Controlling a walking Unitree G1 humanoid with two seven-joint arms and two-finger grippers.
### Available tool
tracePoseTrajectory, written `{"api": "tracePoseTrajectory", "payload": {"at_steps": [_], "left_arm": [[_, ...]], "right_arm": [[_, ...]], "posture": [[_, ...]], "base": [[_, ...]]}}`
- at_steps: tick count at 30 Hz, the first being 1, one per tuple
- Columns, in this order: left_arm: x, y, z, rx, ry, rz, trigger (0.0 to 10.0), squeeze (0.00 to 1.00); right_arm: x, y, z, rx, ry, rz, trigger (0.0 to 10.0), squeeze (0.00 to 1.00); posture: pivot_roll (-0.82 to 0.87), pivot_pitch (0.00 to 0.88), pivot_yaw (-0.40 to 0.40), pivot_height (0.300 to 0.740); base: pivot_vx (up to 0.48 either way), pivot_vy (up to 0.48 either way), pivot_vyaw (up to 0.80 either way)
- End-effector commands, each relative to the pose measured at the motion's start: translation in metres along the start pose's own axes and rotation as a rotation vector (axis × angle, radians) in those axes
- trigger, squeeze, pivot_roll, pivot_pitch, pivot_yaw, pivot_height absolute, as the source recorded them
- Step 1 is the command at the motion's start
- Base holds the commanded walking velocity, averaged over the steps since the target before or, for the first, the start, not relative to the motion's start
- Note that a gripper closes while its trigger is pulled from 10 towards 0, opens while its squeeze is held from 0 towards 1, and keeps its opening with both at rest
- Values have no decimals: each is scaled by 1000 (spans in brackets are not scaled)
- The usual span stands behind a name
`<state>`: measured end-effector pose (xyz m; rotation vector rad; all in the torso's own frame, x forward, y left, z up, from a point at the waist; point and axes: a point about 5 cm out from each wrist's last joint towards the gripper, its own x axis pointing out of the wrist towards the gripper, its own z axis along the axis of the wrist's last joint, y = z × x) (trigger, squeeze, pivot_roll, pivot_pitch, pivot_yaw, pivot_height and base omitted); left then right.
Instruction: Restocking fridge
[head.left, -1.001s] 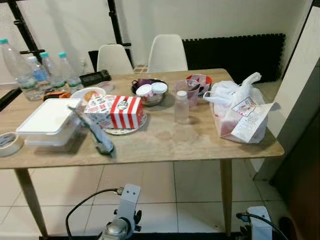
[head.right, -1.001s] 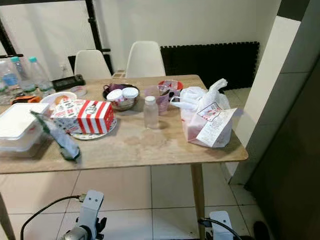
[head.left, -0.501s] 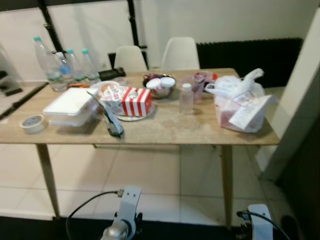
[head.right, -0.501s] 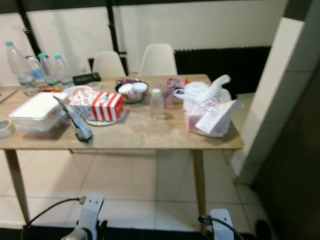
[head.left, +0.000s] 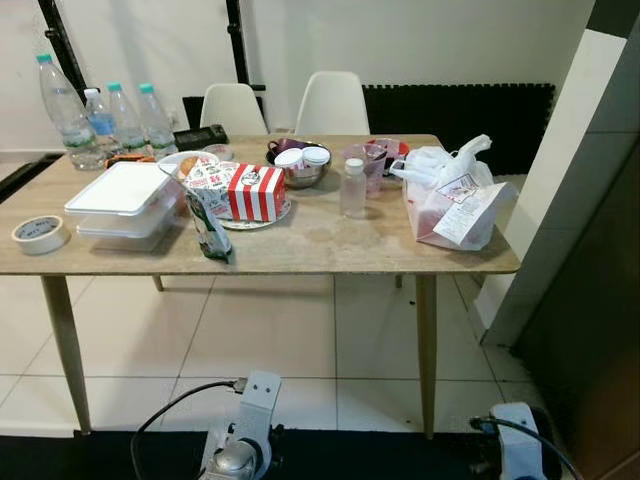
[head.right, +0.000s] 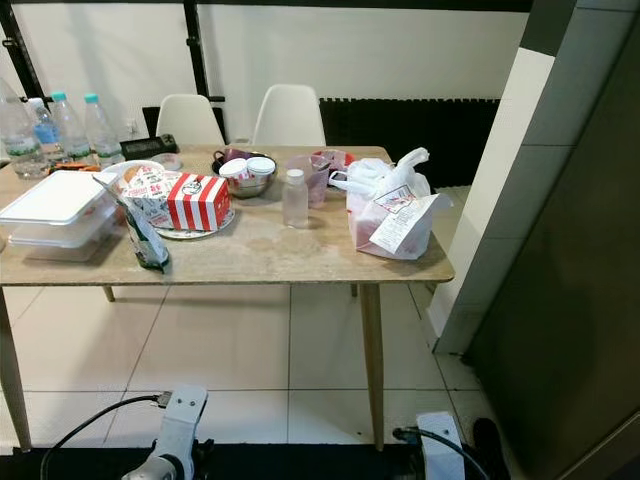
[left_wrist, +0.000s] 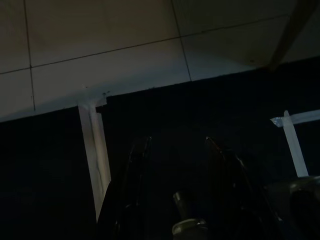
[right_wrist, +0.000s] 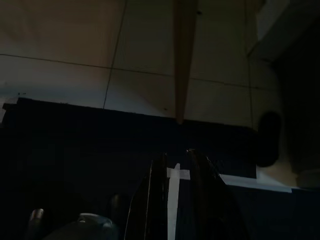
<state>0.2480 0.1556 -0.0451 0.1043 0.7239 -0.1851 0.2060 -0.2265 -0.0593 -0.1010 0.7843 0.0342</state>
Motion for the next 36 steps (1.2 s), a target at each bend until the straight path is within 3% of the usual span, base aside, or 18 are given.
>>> {"api": "tracePoseTrajectory", "payload": {"at_steps": [1,5,6,7,9,12,13,14,16,18,19,20,21,23,25,27,29,36], "left_arm": [[-1,0,-3,-10,-1,9,10000,0],[-2,3,-7,-3,13,22,10000,0],[-3,5,-10,2,22,25,10000,0],[-3,5,-10,2,22,25,10000,0],[-5,6,-15,10,38,27,10000,0],[-6,7,-19,16,52,27,10000,0],[-6,7,-19,16,52,27,10000,0],[-7,7,-22,19,62,26,10000,0],[-7,7,-22,19,62,26,10000,0],[-9,7,-31,15,100,27,10000,0],[-11,8,-38,5,123,33,10000,0],[-11,8,-38,5,123,33,10000,0],[-13,9,-45,-13,147,44,10000,0],[-14,9,-46,-17,150,46,10000,0],[-14,8,-46,-14,149,44,10000,0],[-13,8,-45,-13,148,42,10000,0],[-13,8,-45,-14,146,43,10000,0],[-13,7,-44,-18,146,40,10000,0]], "right_arm": [[2,2,6,-4,-19,20,10000,0],[5,12,17,30,-23,155,10000,0],[5,20,21,-8,-20,276,10000,0],[5,20,21,-8,-20,276,10000,0],[3,37,33,-103,-13,540,10000,0],[-14,56,76,-152,-82,877,10000,0],[-14,56,76,-152,-82,877,10000,0],[-27,66,99,-158,-152,987,10000,0],[-27,66,99,-158,-152,987,10000,0],[-58,86,151,-201,-339,1159,10000,0],[-68,94,184,-242,-477,1152,10000,0],[-68,94,184,-242,-477,1152,10000,0],[-74,102,234,-256,-691,1016,10000,0],[-74,103,247,-246,-735,962,10000,0],[-65,98,274,-201,-788,762,10000,0],[-63,95,290,-178,-826,654,10000,0],[-71,97,300,-153,-854,657,10000,0],[-76,93,312,-171,-862,492,10000,0]], "posture": [[-64,31,-40,726],[-55,33,-45,726],[-58,32,-42,726],[-58,32,-42,726],[-61,30,-36,726],[-64,25,-32,726],[-64,25,-32,726],[-65,23,-32,726],[-65,23,-32,726],[-71,20,-29,726],[-71,20,-29,726],[-71,20,-29,726],[-71,20,-29,726],[-71,20,-29,726],[-70,19,-34,726],[-68,21,-36,726],[-70,22,-36,726],[-67,24,-36,726]], "base": [[0,0,0],[0,0,0],[0,0,0],[0,0,0],[0,0,0],[0,0,0],[0,0,0],[0,0,0],[0,0,0],[0,0,0],[0,0,0],[0,0,0],[0,0,0],[0,0,0],[0,0,0],[0,0,0],[0,0,0],[0,0,0]]}}
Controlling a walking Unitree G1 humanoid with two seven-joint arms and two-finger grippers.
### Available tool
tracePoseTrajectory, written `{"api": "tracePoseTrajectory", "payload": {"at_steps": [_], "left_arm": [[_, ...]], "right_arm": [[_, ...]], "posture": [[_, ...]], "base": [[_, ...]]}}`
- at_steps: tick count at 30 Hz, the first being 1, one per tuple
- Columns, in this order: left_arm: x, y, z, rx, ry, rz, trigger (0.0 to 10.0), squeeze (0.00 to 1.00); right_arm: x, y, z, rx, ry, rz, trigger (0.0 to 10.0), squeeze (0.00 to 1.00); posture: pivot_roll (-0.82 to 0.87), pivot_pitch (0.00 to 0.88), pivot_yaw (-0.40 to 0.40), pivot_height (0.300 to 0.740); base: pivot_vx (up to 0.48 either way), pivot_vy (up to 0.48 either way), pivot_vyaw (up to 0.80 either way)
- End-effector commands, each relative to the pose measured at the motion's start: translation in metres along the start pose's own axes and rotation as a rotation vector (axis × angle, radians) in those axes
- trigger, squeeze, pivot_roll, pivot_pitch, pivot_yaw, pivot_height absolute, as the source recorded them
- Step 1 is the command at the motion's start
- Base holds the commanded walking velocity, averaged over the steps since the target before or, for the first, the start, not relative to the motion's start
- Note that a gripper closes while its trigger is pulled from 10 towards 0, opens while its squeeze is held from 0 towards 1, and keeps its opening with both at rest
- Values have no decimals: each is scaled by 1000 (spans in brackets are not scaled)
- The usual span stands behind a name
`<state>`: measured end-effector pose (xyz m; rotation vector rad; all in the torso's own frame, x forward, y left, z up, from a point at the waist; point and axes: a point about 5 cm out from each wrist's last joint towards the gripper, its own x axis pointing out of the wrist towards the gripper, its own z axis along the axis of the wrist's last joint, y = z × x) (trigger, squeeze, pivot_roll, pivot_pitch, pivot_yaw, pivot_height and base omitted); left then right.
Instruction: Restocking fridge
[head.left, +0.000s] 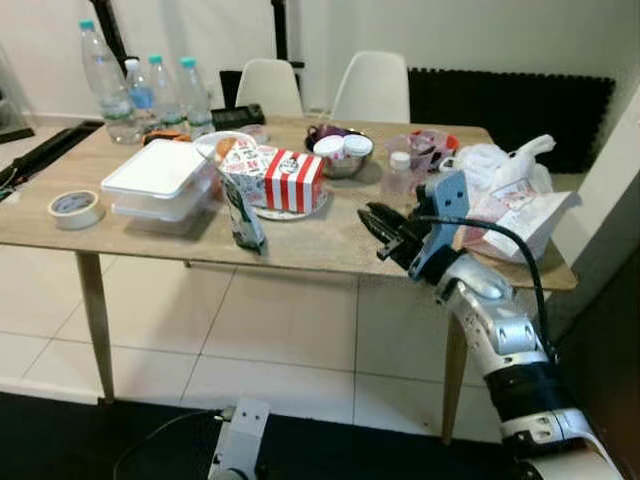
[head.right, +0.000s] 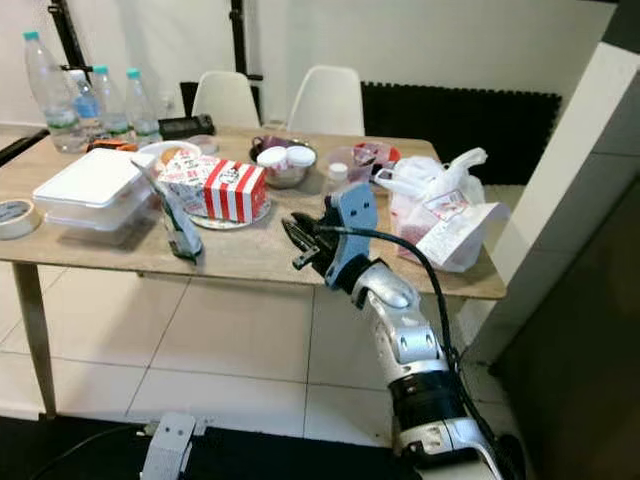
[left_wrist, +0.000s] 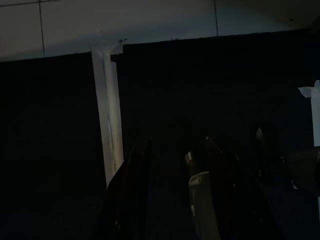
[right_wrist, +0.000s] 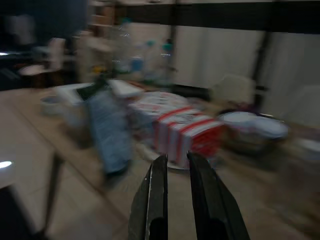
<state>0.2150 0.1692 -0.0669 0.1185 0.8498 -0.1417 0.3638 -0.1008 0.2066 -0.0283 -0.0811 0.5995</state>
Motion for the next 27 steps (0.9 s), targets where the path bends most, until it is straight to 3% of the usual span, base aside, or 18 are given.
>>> {"api": "tracePoseTrajectory", "payload": {"at_steps": [1,4,8,27], "left_arm": [[-1,1,-4,-8,17,3,10000,0],[-1,1,-3,-12,10,-3,10000,0],[-1,1,-3,1,7,-14,10000,0],[0,2,-1,31,7,-27,10000,0]], "right_arm": [[2,-5,0,-19,13,-53,10000,0],[6,-15,4,2,-31,-164,10000,0],[6,-19,6,-2,-47,-210,10000,0],[10,-20,11,0,-62,-249,10000,0]], "posture": [[-66,25,-37,726],[-68,29,-34,726],[-70,30,-30,726],[-73,28,-20,726]], "base": [[247,0,0],[305,0,0],[331,0,0],[405,0,0]]}}
